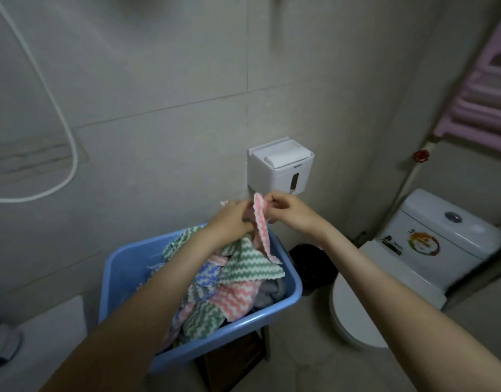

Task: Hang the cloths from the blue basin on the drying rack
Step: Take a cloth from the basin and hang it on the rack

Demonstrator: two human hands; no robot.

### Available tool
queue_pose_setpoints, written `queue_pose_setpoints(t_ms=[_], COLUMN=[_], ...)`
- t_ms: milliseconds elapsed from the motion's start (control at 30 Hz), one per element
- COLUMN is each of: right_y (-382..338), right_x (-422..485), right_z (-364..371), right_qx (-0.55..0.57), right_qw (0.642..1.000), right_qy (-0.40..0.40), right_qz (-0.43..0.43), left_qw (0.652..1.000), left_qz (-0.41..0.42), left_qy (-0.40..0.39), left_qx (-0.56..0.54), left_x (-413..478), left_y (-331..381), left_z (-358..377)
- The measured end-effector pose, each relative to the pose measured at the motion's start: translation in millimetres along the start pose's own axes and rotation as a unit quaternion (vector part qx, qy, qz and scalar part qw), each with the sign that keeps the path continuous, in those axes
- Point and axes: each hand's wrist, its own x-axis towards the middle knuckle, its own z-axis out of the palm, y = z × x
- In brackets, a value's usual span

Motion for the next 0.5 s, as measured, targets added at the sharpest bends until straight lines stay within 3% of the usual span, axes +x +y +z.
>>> queue_pose_setpoints(t_ms=[200, 333, 500], right_y=[-12, -21, -28], right_x=[-16, -26, -38], right_z=[-20, -23, -34], right_qx=[0.103, 0.088, 0.067], right_qw=[0.994, 0.995, 0.993], right_qy=[-0.01, -0.05, 0.08], right_qz=[0.022, 0.005, -0.059], left_qw=[0.999, 0.999, 0.993], left_qz=[-0.003, 0.007, 0.04], left_qy=[0.032, 0.05, 0.108], left_qx=[0.003, 0.017, 0.011], left_x=[3, 3, 3], left_y=[23, 42, 78], left_z=[-18, -24, -24])
